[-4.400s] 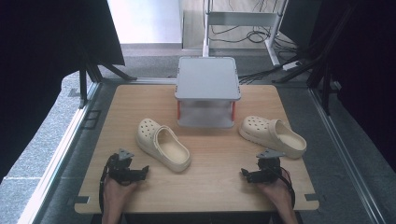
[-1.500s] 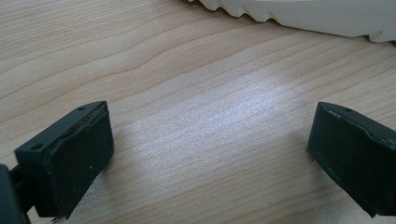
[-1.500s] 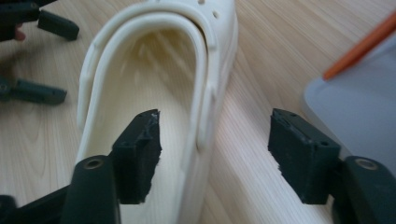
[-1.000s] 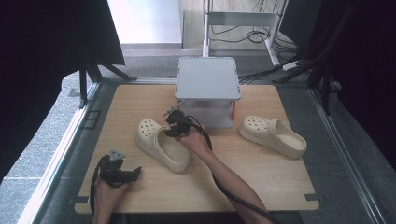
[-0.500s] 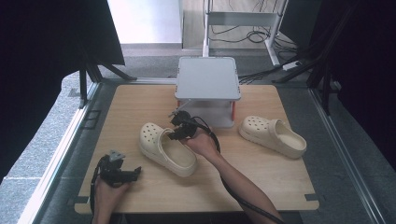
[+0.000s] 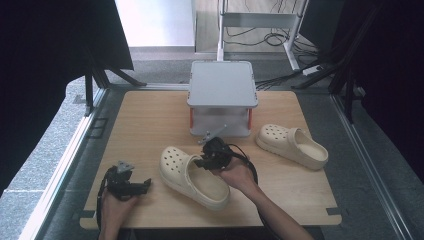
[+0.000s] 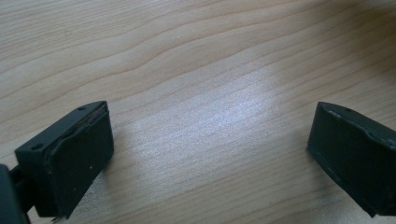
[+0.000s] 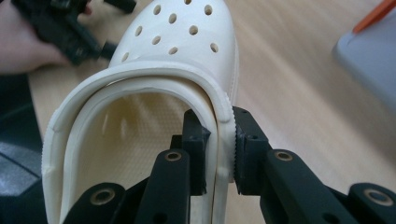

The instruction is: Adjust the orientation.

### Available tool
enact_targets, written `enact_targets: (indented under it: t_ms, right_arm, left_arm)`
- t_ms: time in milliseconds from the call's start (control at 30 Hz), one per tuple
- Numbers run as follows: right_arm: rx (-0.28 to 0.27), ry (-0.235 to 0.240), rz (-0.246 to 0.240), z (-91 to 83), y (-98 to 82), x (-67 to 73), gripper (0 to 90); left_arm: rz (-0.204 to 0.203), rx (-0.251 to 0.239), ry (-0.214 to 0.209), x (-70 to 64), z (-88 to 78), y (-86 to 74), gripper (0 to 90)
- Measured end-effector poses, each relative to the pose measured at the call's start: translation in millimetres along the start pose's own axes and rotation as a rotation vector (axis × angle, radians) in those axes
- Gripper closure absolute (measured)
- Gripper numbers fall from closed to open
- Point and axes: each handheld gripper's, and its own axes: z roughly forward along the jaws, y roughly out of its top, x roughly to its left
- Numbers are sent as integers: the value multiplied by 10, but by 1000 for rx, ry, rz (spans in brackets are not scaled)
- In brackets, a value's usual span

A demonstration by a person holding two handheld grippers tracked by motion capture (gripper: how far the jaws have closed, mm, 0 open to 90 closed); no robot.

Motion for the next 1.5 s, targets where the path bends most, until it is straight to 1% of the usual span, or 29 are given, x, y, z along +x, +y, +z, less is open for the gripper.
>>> enact_targets:
  t_ms: [100,233,367,433,567,600,700,733,767,800,867,933,1033,1067,1100,1233,1300,1367,1400,1433,1500]
  right_arm:
    - [6,6,20,-33,-181,30,772]
    - [15,8,30,-39,-395,50,771]
    - [29,-17,19,-23,-545,63,769]
    - [27,-20,19,-17,-561,61,769]
    - [13,-15,-5,-19,-592,56,746]
    - [7,-4,-12,-19,-595,45,727]
    - [-38,29,-17,-59,-596,2,586]
    - [-42,40,-22,-76,-593,-19,545]
    - [-51,51,-21,-120,-597,-52,528]
    - [-51,51,-21,-120,-597,-52,528]
    - [-62,49,-24,-167,-609,-86,492]
    - [-64,63,-23,-218,-624,-117,471]
    - [-62,56,-20,-300,-647,-159,453]
    - [-68,48,-13,-364,-663,-195,440]
    - [-68,48,-13,-364,-663,-195,440]
    - [-84,2,7,-484,-709,-272,415]
    - [-83,-4,19,-541,-731,-313,409]
    - [-89,-13,20,-593,-759,-353,381]
    - [-93,-18,27,-646,-790,-400,356]
    - [-93,-18,27,-646,-790,-400,356]
    - [-93,-38,35,-696,-825,-448,347]
  left_arm:
    - [2,2,-1,2,-2,1,3]
    - [-2,-1,0,-1,0,0,3]
    - [-1,-1,1,-1,0,0,4]
    - [-1,-1,1,-1,0,0,3]
    - [-1,-1,0,-1,0,0,4]
    - [-1,0,0,-1,0,0,4]
    - [-1,-1,0,-1,0,0,4]
    - [-1,0,0,-1,0,0,4]
    - [-1,0,0,-1,0,0,4]
    - [-1,0,0,-1,0,0,4]
    - [-1,0,0,-1,0,0,4]
    - [0,0,1,-1,0,0,4]
    - [-1,0,0,-1,0,0,4]
    - [-1,-1,1,-2,0,0,4]
    - [1,2,2,-1,-1,1,4]
    - [2,3,4,-3,1,4,4]
    - [-1,1,4,-5,2,4,4]
    - [-1,1,4,-5,2,5,4]
    - [-1,1,4,-5,2,4,4]
    - [-1,1,4,-5,2,4,4]
    - [1,3,4,-3,1,5,4]
